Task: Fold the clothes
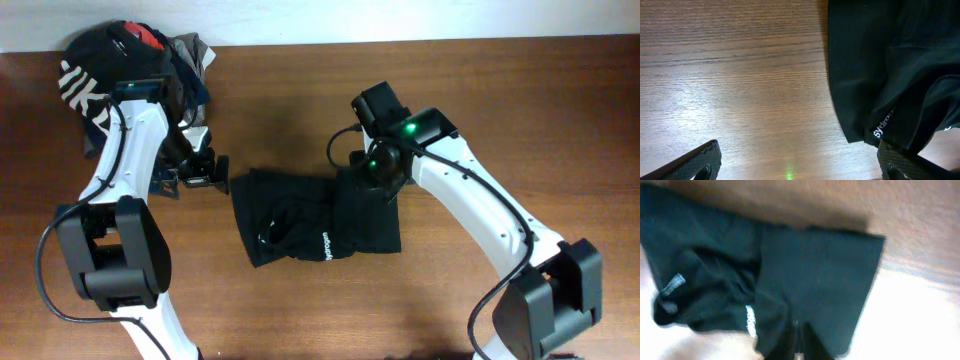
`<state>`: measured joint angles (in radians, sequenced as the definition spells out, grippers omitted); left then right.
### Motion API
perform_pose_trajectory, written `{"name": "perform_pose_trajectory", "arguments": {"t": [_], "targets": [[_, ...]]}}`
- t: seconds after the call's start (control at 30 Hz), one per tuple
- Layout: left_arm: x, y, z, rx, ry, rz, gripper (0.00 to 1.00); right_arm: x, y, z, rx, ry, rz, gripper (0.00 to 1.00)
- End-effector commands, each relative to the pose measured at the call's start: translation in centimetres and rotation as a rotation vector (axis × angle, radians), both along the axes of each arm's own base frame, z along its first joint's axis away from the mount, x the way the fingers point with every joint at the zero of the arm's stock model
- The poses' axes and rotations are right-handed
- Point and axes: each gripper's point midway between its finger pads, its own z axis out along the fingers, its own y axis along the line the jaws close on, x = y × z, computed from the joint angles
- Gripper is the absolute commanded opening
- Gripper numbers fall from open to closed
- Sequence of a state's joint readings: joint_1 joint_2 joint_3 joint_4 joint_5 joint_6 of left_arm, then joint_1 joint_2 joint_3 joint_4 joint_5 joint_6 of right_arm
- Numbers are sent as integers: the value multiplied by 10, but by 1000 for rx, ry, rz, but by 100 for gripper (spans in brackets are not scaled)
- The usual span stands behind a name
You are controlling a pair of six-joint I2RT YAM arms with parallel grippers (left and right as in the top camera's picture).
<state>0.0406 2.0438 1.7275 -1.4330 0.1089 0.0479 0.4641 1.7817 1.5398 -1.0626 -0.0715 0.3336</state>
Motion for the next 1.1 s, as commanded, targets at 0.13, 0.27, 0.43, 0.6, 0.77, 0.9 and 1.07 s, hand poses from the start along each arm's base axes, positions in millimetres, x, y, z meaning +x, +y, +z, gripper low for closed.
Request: {"name": "perform_pose_trajectory", "arguments": {"t": [0.13, 0.27, 0.43, 0.6, 0.77, 0.9, 1.07], "targets": [[-2, -1, 7, -16, -14, 18, 99, 19, 34, -44, 132, 12, 40, 4], [-2, -2, 7, -17, -12, 18, 99, 33, 41, -71, 133, 14, 37, 4], [-3, -1, 7, -16, -9, 18, 99, 36, 42, -104, 115, 54, 33, 4], [-3, -1, 7, -16, -10, 18, 99, 36, 43, -121, 102, 74, 59, 4], [0, -1, 6, -16, -19, 18, 99, 47, 42, -63, 125, 8, 69, 4], [-1, -1, 6, -16, -19, 18, 99, 47, 30, 18, 151, -67, 88, 4], [-1, -1, 7, -16, -16, 18, 99, 8, 16, 63, 151, -20, 143, 10]]}}
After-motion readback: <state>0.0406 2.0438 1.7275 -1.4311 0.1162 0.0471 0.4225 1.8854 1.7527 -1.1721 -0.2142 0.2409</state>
